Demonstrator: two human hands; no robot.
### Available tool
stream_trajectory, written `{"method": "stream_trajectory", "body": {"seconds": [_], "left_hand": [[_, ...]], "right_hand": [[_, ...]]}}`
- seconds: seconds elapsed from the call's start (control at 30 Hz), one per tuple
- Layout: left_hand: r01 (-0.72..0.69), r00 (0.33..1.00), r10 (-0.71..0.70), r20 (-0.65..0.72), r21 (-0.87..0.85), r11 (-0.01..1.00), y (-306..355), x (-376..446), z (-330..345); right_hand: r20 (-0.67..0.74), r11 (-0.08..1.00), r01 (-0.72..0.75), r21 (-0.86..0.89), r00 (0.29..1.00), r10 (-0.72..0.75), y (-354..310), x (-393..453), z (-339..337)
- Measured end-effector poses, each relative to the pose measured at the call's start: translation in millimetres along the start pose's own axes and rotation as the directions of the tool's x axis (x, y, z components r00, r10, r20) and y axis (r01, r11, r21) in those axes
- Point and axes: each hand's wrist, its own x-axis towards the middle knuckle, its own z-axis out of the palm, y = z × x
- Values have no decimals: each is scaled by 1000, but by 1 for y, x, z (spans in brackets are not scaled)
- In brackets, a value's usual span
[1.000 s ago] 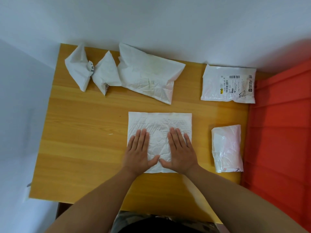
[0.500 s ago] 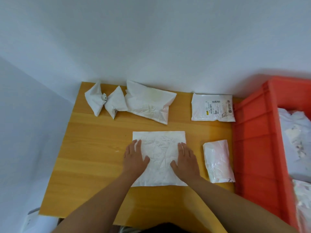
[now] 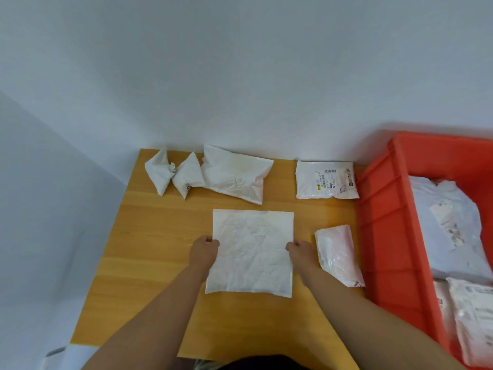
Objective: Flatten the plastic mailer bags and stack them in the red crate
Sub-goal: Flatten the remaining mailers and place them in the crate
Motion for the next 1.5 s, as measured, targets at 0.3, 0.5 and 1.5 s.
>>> {"method": "stream_trajectory", "body": {"seconds": [0.3,0.5,1.5], "left_hand": [[-221,953,286,99,-420,880,93,-43,-36],[-482,836,539,104,-329,812,135,-68,-52],[-236,588,389,709,-310,921,253,-198,181]], "right_hand": [[-53,893,282,351,958,-282,-67,-50,-68],[-8,704,203,681,963,-270,-91,-74,-105],[-324,160,304,939,939,119,13,-41,-308]]}}
